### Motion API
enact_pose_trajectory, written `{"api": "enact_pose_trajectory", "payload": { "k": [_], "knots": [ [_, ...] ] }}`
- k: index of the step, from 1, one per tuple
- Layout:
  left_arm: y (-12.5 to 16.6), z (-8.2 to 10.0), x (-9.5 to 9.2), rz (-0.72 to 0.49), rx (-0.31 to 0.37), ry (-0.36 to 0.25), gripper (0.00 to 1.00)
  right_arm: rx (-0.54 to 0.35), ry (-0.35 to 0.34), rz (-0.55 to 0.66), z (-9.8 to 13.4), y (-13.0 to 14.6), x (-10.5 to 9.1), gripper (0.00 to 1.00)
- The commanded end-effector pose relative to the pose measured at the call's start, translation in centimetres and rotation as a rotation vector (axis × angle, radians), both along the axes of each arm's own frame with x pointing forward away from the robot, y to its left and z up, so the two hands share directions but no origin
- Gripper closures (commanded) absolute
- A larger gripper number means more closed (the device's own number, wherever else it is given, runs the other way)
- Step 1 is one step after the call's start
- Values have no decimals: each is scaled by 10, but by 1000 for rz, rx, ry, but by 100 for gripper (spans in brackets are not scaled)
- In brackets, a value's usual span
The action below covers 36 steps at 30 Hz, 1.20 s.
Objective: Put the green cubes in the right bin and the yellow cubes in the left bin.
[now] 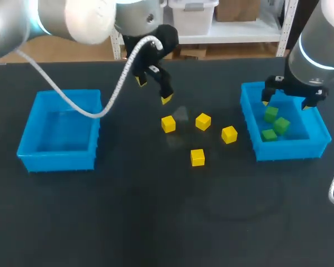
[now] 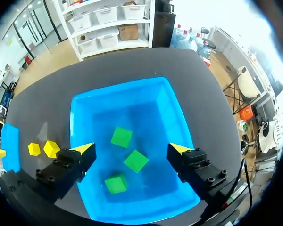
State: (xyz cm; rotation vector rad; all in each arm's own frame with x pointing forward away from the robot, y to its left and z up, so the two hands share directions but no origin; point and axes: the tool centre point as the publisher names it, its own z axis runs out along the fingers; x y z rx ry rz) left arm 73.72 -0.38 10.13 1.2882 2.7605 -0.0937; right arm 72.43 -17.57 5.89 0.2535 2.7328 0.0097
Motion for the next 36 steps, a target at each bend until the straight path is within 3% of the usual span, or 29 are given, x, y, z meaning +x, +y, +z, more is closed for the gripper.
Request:
{"api": "enact_pose_trajectory", "payload": {
  "k": [1,15,36],
  "knots": [
    [-12,-13,0,-1,31,13,0,-1,-4,-1,0,0,-1,0],
    [-26,-65,-13,-114,156,-48,0,-1,-4,-1,0,0,-1,0],
    [-26,-95,8,-155,154,-17,0,-1,-4,-1,0,0,-1,0]
  ]
}}
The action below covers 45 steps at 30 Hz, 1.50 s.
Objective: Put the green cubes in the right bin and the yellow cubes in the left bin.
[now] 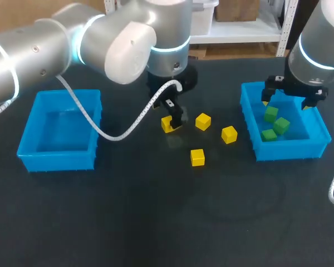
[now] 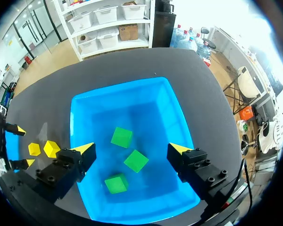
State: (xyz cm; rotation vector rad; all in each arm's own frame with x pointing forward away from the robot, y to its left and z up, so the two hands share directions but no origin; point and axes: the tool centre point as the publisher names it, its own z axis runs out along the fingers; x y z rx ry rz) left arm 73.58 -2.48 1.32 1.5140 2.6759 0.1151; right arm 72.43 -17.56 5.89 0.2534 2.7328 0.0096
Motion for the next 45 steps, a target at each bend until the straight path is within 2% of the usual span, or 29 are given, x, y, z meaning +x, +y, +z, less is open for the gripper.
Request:
{"api": "enact_pose_trajectory", "payload": {
  "k": [1,16,17,18,19,26,31,33,36,39,42,45],
  "knots": [
    [-5,-9,10,-4,18,24,0,-1,-4,-1,0,0,-1,0],
    [-12,-23,5,6,43,39,0,-1,-4,-1,0,0,-1,0],
    [-12,-24,5,15,32,26,6,-1,-4,-1,0,0,-1,0],
    [-10,-24,6,25,26,10,87,-1,-4,-1,0,0,-1,0],
    [-9,-24,6,25,29,13,100,-1,-4,-1,0,0,-1,0],
    [6,-24,2,49,45,30,100,-1,-4,-1,0,0,-1,0],
    [18,-20,-1,73,29,32,100,-1,-4,-1,0,0,-1,0],
    [23,-13,0,78,14,28,100,-1,-4,-1,0,0,-1,0],
    [32,11,8,83,-37,-11,100,-1,-4,-1,0,0,-1,0],
    [47,49,20,137,-114,-65,100,-1,-4,-1,0,0,-1,0],
    [72,84,32,219,-180,-107,100,-1,-4,-1,0,0,-1,0],
    [110,116,37,340,-241,-112,100,-1,-4,-1,0,0,-1,0]
  ]
}}
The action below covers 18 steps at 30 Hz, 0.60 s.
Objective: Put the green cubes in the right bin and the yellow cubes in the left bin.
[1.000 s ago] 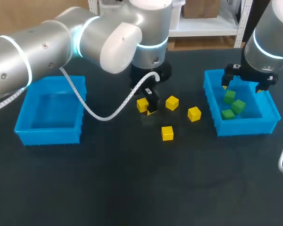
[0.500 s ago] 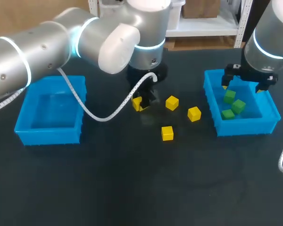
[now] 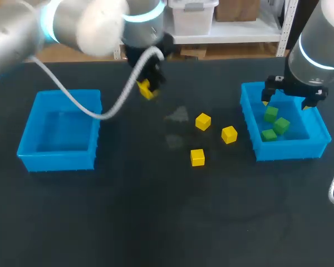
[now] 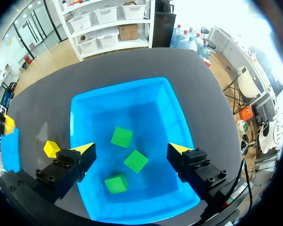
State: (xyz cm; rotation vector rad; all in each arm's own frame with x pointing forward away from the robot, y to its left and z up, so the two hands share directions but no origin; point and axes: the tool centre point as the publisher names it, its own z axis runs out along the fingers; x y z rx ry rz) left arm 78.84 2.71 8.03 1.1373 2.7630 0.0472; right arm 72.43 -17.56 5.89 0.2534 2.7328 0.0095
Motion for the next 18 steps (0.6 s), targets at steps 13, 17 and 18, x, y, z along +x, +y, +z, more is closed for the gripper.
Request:
{"api": "enact_pose_trajectory", "payload": {
  "k": [13,17,18],
  "knots": [
    [181,59,-63,346,-103,-14,100,-1,-4,-1,0,0,-1,0],
    [190,49,-80,378,-109,23,100,-1,-4,-1,0,0,-1,0],
    [191,46,-84,386,-110,30,100,-1,-4,-1,0,0,-1,0]
  ]
}}
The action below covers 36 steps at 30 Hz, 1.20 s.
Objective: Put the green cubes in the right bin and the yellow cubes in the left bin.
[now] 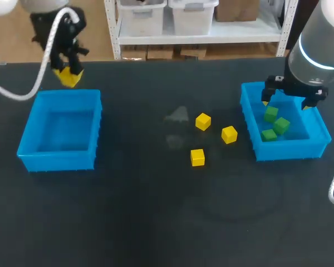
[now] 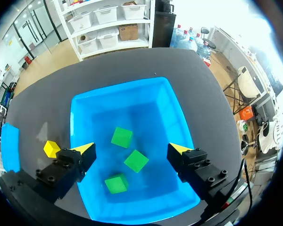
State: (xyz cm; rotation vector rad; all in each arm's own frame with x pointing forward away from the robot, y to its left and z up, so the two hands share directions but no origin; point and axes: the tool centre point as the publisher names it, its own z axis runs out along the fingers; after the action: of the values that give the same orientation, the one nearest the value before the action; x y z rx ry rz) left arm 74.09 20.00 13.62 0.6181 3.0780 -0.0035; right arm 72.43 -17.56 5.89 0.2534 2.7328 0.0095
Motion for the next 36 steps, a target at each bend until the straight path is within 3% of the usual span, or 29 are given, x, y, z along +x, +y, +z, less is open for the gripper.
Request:
{"api": "enact_pose_trajectory", "payload": {
  "k": [1,15,16,17,22,27,36],
  "knots": [
    [20,-13,-39,17,-77,-136,100,-1,-4,-1,0,0,-1,0],
    [30,-72,-54,56,-31,-71,100,-1,-4,-1,0,0,-1,0],
    [30,-75,-53,56,-29,-67,60,-1,-4,-1,0,0,-1,0],
    [30,-76,-52,55,-30,-62,0,-1,-4,-1,0,0,-1,0],
    [24,-69,-37,25,-44,-71,0,-1,-4,-1,0,0,-1,0],
    [3,-41,-9,-68,-47,-121,0,-1,-4,-1,0,0,-1,0],
    [-73,13,29,-349,-85,-213,0,-1,-4,-1,0,0,-1,0]
  ]
}}
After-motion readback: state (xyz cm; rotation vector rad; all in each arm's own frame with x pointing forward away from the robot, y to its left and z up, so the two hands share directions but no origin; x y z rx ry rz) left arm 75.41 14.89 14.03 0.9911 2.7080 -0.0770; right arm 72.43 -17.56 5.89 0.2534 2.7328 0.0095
